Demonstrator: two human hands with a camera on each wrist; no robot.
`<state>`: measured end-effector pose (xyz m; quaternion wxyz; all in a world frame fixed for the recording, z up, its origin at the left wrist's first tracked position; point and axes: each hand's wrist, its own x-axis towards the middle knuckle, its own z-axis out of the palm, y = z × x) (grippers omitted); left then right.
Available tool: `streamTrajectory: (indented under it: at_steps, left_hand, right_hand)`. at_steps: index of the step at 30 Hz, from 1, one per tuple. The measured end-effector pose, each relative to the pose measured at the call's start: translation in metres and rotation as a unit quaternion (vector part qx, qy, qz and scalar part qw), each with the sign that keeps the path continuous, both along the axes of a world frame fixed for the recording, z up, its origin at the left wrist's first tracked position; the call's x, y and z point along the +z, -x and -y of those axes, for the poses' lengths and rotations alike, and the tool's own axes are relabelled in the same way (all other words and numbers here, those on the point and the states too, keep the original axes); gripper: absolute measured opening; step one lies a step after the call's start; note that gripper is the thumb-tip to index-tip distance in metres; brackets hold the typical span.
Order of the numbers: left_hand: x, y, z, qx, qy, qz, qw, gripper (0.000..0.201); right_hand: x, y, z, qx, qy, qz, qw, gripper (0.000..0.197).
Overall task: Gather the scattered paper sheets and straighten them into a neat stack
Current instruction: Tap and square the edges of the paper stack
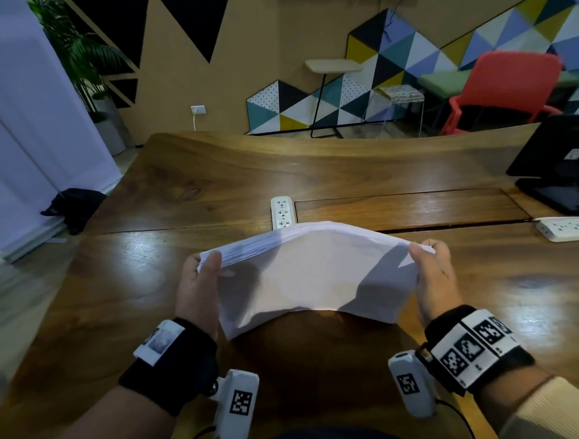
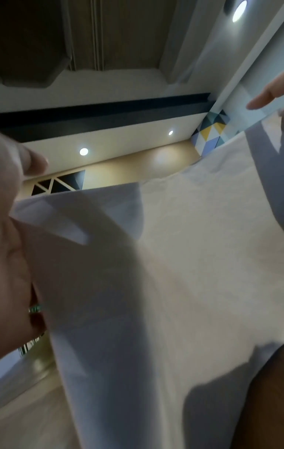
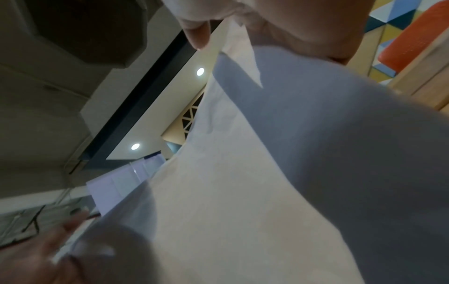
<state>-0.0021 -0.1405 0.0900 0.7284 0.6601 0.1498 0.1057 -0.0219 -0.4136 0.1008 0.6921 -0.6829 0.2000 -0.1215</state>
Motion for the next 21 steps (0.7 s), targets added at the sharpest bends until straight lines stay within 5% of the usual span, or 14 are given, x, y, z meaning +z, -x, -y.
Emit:
streamTrajectory:
  at_steps: [4, 10, 14, 17, 19, 21]
  left_hand:
    - [-0.002, -0.008, -0.001, 0.025, -0.030, -0.046, 0.998, 0.021]
    - [-0.003, -0.017, -0.009, 0.015, 0.042, -0.084, 0.995, 0.034]
    - [0.002, -0.018, -0.011, 0.010, 0.056, -0.100, 0.993, 0.023]
    - [0.005, -0.015, -0.013, -0.029, 0.087, -0.068, 0.994, 0.039]
    - [-0.003, -0.012, -0.023, -0.111, 0.020, 0.010, 0.994, 0.067]
    - [-0.011, -0.005, -0.029, -0.163, -0.089, 0.047, 0.982, 0.067]
  right_hand:
    - [0.002, -0.011, -0.002, -0.063, -0.011, -0.033, 0.997, 0.025]
    - [0.003, -0.022, -0.001, -0.099, -0.001, -0.053, 0.994, 0.024]
    - [0.003, -0.024, 0.000, -0.107, 0.004, -0.063, 0.992, 0.021]
    - [0.005, -0.025, 0.003, -0.104, 0.016, -0.070, 0.992, 0.021]
    - [0.005, -0.026, 0.004, -0.100, 0.021, -0.071, 0.992, 0.022]
    - [0.005, -0.027, 0.004, -0.094, 0.022, -0.068, 0.993, 0.024]
